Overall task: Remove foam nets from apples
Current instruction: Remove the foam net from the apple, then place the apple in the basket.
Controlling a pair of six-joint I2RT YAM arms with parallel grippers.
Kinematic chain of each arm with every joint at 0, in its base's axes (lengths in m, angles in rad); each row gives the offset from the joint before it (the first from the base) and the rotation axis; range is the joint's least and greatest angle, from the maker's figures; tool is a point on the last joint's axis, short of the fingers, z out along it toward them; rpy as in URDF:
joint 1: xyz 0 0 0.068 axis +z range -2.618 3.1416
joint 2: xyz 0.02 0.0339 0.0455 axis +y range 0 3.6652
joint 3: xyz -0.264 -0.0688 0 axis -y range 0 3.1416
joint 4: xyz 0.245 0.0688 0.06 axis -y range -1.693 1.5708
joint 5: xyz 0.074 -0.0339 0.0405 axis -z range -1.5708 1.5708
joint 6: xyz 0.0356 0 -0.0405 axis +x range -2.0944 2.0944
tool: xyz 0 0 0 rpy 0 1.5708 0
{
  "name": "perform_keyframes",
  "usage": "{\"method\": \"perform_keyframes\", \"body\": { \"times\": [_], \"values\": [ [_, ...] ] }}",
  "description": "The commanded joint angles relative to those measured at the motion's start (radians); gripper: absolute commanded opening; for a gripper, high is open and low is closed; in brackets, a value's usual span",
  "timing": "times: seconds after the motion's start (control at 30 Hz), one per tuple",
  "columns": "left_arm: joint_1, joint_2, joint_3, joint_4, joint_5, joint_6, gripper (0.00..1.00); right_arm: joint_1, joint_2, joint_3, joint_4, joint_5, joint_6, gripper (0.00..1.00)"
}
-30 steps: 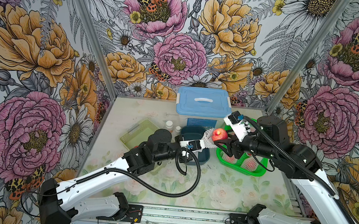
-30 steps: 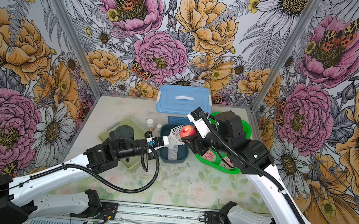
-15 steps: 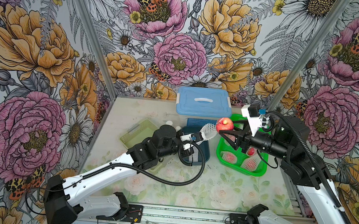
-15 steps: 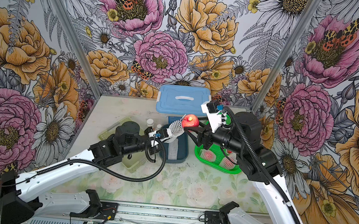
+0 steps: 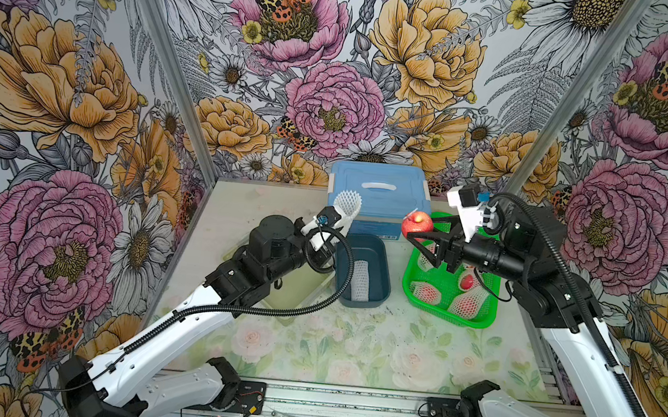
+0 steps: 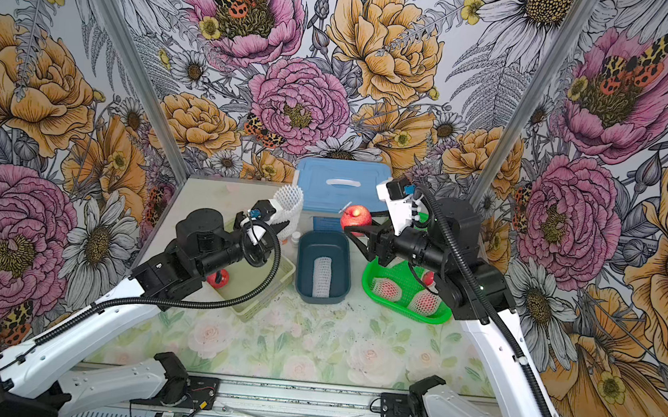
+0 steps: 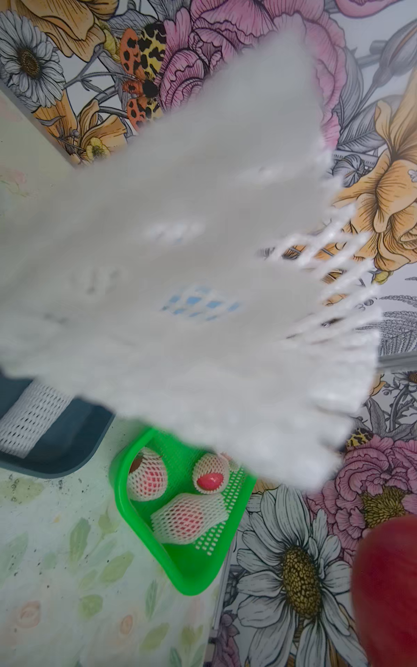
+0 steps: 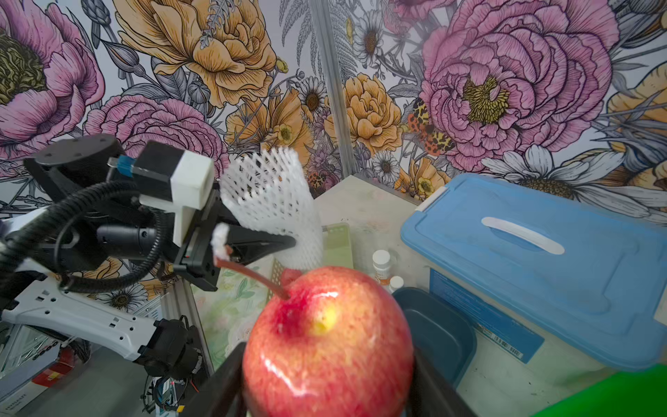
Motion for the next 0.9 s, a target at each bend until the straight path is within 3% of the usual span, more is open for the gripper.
{"method": "perform_keyframes", "body": {
  "times": [0.0, 0.23, 0.5, 0.87],
  "values": [
    [0.066, -0.022, 0.031, -0.085, 0.023, -0.119, 0.00, 0.006, 0.042, -0.027, 0.028, 0.047, 0.010, 0.64],
    [0.272, -0.135, -0.015, -0.125, 0.044, -0.279, 0.00, 0.155, 0.216, -0.061, 0.109, 0.211, 0.033, 0.64],
    [0.500, -0.200, -0.035, -0.204, 0.220, -0.371, 0.00, 0.298, 0.533, 0.029, 0.237, 0.261, 0.064, 0.64],
    [0.599, -0.285, -0.100, -0.209, 0.262, -0.360, 0.00, 0.460, 0.956, 0.330, 0.260, 0.298, 0.128, 0.64]
  ]
}}
